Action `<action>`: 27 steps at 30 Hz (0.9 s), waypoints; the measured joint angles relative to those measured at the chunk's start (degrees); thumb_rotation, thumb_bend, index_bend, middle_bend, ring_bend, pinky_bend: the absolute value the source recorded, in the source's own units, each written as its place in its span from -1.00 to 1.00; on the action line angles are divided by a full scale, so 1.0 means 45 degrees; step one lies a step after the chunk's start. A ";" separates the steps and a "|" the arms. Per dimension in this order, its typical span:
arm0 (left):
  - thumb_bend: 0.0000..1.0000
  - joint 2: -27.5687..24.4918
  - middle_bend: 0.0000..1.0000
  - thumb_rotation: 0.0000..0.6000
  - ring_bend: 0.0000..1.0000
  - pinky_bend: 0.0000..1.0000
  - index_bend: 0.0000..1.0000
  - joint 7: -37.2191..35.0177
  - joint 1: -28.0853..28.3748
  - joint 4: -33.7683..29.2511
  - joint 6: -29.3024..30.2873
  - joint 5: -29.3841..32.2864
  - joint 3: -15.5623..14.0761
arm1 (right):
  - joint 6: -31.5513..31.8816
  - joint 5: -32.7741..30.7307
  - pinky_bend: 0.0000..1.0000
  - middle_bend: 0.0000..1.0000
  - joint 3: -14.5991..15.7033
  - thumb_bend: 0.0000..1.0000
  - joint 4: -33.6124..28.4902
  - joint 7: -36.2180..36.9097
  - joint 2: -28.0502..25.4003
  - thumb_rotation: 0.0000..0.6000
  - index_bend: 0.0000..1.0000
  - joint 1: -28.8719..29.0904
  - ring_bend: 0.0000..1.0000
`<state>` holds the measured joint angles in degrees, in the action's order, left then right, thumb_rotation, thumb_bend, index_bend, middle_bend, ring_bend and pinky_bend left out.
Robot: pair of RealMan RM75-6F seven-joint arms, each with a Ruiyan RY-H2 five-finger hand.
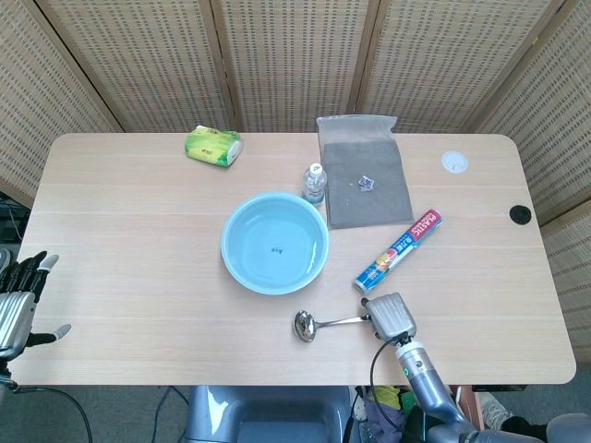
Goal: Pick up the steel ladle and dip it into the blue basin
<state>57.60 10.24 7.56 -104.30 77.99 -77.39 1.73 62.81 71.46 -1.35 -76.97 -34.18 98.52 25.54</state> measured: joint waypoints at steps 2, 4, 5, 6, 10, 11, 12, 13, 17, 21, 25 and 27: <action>-1.00 -0.0004 -1.00 1.00 -1.00 -1.00 -1.00 -0.0003 0.0003 -0.0002 -0.0005 -0.0008 -0.0003 | 0.0036 0.0117 1.00 0.81 -0.0008 0.04 -0.0252 0.0141 -0.0262 1.00 0.51 -0.0003 0.85; -1.00 -0.0012 -1.00 1.00 -1.00 -1.00 -1.00 -0.0026 0.0004 -0.0003 -0.0007 -0.0008 -0.0001 | 0.0092 0.0288 1.00 0.82 -0.0003 0.09 -0.0592 0.0287 -0.0649 1.00 0.52 -0.0006 0.85; -1.00 -0.0017 -1.00 1.00 -1.00 -1.00 -1.00 -0.0040 0.0005 -0.0003 -0.0011 -0.0011 -0.0001 | 0.0126 0.0375 1.00 0.82 0.0002 0.11 -0.0754 0.0357 -0.0840 1.00 0.53 -0.0008 0.85; -1.00 -0.0021 -1.00 1.00 -1.00 -1.00 -1.00 -0.0053 0.0008 -0.0005 -0.0016 -0.0014 0.0000 | 0.0169 0.0499 1.00 0.82 0.0012 0.12 -0.0975 0.0469 -0.1110 1.00 0.53 -0.0012 0.85; -1.00 -0.0051 -1.00 1.00 -1.00 -1.00 -1.00 -0.0093 0.0003 -0.0024 -0.0018 -0.0059 -0.0018 | 0.0321 0.0948 1.00 0.82 0.0053 0.14 -0.1733 0.1021 -0.2132 1.00 0.54 -0.0041 0.85; -1.00 -0.0059 -1.00 1.00 -1.00 -1.00 -1.00 -0.0106 -0.0004 -0.0029 -0.0004 -0.0078 -0.0023 | 0.0369 0.1073 1.00 0.82 0.0067 0.15 -0.1893 0.1169 -0.2385 1.00 0.55 -0.0053 0.85; -1.00 -0.0065 -1.00 1.00 -1.00 -1.00 -1.00 -0.0115 -0.0008 -0.0036 0.0003 -0.0092 -0.0027 | 0.0437 0.1243 1.00 0.82 0.0090 0.16 -0.2095 0.1373 -0.2716 1.00 0.55 -0.0072 0.85; -1.00 -0.0070 -1.00 1.00 -1.00 -1.00 -1.00 -0.0122 -0.0012 -0.0042 0.0009 -0.0103 -0.0031 | 0.0485 0.1366 1.00 0.83 0.0110 0.17 -0.2241 0.1533 -0.2961 1.00 0.55 -0.0087 0.85; -1.00 -0.0073 -1.00 1.00 -1.00 -1.00 -1.00 -0.0103 -0.0016 -0.0057 0.0013 -0.0143 -0.0052 | 0.0637 0.1940 1.00 0.83 0.0252 0.20 -0.2828 0.2205 -0.4033 1.00 0.55 -0.0147 0.86; -1.00 -0.0053 -1.00 1.00 -1.00 -1.00 -1.00 -0.0062 -0.0009 -0.0070 0.0010 -0.0150 -0.0055 | 0.0873 0.2706 1.00 0.83 0.0500 0.20 -0.3220 0.2758 -0.5110 1.00 0.56 -0.0232 0.86; -1.00 -0.0049 -1.00 1.00 -1.00 -1.00 -1.00 -0.0043 -0.0002 -0.0081 -0.0006 -0.0117 -0.0050 | 0.1164 0.3320 1.00 0.84 0.0707 0.25 -0.3455 0.3368 -0.6025 1.00 0.57 -0.0353 0.87; -1.00 -0.0049 -1.00 1.00 -1.00 -1.00 -1.00 -0.0030 -0.0001 -0.0086 0.0003 -0.0116 -0.0042 | 0.1305 0.3487 1.00 0.85 0.0745 0.30 -0.3567 0.3531 -0.6440 1.00 0.58 -0.0411 0.88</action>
<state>57.38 10.10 7.56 -104.69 78.00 -77.91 1.54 68.68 87.15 2.00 -93.02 -18.29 69.53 23.69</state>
